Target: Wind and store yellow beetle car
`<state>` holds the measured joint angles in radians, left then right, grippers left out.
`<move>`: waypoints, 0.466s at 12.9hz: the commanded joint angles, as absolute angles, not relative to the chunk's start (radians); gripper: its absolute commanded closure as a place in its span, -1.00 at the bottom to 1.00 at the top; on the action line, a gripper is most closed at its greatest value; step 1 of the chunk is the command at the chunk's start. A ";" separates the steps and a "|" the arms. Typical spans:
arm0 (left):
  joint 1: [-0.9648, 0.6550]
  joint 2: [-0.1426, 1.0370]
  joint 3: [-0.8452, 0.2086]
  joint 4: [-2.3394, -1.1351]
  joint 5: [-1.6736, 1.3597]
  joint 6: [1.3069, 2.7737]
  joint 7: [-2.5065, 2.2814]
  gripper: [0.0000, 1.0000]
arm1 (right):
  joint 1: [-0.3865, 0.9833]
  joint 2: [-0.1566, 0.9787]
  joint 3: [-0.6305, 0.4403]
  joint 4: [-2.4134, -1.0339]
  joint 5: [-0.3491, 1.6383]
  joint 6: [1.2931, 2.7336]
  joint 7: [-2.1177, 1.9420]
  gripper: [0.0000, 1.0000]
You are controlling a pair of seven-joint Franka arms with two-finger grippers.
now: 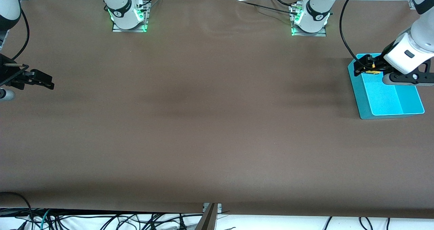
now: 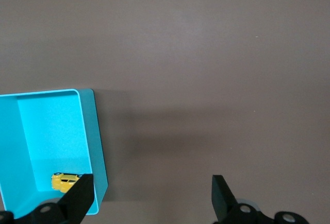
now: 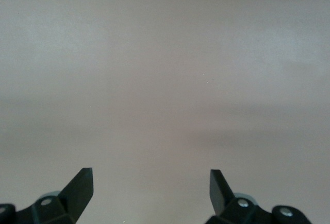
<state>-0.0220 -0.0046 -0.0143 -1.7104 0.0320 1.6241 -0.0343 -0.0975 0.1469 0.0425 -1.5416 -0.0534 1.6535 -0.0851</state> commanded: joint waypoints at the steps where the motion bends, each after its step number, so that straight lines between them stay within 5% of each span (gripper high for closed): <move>1: -0.029 0.003 -0.005 -1.683 0.017 1.597 -0.057 -0.99 | -0.098 0.146 0.038 -1.537 -0.048 1.652 -0.092 -1.00; 6: -0.028 -0.021 -0.037 -1.683 -0.023 1.562 -0.218 -0.99 | -0.098 0.146 0.038 -1.537 -0.045 1.654 -0.092 -1.00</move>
